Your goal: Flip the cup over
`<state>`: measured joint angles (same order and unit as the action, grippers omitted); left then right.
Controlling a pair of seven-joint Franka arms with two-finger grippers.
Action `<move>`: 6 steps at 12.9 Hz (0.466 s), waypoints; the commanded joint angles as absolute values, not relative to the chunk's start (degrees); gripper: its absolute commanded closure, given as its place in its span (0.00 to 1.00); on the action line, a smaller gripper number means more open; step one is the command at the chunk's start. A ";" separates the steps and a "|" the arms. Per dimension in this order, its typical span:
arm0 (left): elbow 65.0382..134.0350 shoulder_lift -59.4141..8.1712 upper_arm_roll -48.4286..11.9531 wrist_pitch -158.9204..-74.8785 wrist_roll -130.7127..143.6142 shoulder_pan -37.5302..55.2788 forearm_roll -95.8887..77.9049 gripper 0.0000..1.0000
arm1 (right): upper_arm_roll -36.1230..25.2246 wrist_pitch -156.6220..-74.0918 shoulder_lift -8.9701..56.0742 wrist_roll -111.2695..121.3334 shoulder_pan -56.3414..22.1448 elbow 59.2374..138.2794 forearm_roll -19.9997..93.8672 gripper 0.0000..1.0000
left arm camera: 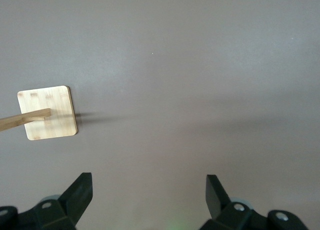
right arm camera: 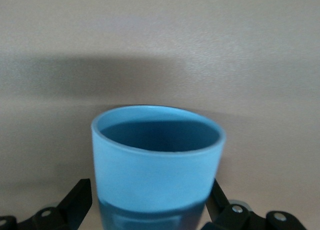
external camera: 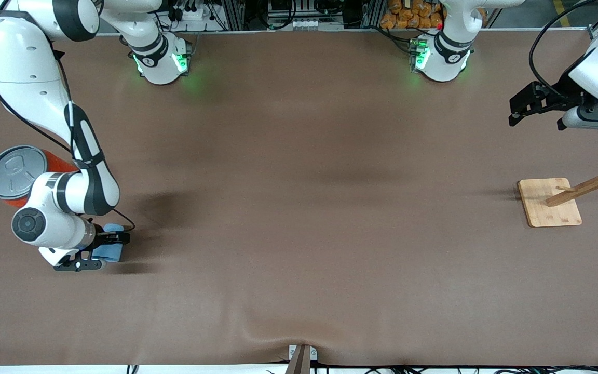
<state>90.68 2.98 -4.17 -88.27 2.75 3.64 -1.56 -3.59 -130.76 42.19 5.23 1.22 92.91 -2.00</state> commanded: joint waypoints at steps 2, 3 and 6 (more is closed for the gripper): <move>90.18 2.81 -4.04 -88.59 3.34 3.25 -2.20 0.00 | -3.34 -131.04 43.24 6.06 1.14 91.85 -1.32 0.00; 90.09 2.81 -3.96 -88.59 3.34 3.16 -2.20 0.00 | -3.34 -131.48 43.24 6.06 1.23 91.85 -1.32 0.00; 90.09 2.64 -3.96 -88.68 3.43 3.16 -2.11 0.00 | -3.34 -131.57 43.24 6.06 1.23 91.85 -1.32 0.00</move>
<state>90.63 2.69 -3.87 -88.47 2.74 3.42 -1.56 -3.47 -131.41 42.50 5.23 1.01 92.90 -1.98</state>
